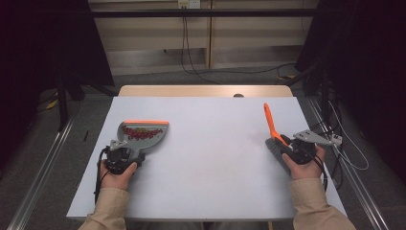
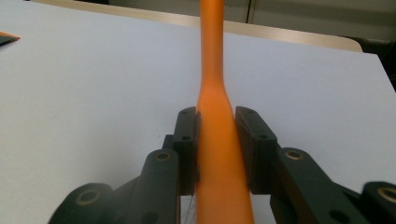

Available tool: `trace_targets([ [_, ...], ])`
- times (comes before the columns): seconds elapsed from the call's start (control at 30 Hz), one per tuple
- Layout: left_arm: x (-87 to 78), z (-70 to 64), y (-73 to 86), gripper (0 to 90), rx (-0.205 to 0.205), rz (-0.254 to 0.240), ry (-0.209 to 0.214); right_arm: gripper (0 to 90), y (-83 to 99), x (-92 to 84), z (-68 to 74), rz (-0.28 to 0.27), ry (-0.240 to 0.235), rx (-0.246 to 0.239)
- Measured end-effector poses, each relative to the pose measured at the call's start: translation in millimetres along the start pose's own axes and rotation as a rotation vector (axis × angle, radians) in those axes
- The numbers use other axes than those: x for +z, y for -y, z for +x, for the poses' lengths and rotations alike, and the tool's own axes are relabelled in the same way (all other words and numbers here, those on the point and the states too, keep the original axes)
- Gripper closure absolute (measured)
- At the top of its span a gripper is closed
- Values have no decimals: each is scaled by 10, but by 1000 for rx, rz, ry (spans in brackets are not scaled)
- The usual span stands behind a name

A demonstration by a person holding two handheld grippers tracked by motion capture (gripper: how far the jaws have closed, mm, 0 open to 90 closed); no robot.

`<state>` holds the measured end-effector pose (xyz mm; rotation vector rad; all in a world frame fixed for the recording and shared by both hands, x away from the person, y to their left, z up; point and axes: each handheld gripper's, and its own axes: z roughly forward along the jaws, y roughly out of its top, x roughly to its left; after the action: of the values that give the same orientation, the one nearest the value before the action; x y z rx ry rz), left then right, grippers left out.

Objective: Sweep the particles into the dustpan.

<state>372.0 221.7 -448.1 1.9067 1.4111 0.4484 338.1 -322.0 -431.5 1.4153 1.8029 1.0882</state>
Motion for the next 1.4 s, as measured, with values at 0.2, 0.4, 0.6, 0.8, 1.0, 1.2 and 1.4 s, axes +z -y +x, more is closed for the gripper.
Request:
trace_targets([
  [0.2,-19,-14,15,497,15,1,13,715,-11,-3,-25,-6,26,-5],
  [0.4,-36,-25,24,477,27,2,30,715,-21,1,-43,-5,75,-28],
  [0.6,-50,-20,23,463,23,3,46,716,-7,20,49,-13,79,-61],
  [0.8,-72,-2,18,463,14,-19,41,716,-60,20,0,-21,99,-71],
  [1.0,-101,14,12,488,18,-41,47,716,-71,19,-67,-36,124,-62],
  [1.2,-113,19,3,465,21,-38,61,715,-10,85,30,-24,96,-57],
  [1.4,-139,14,-5,427,28,-61,75,710,-5,88,77,-24,86,-49],
])
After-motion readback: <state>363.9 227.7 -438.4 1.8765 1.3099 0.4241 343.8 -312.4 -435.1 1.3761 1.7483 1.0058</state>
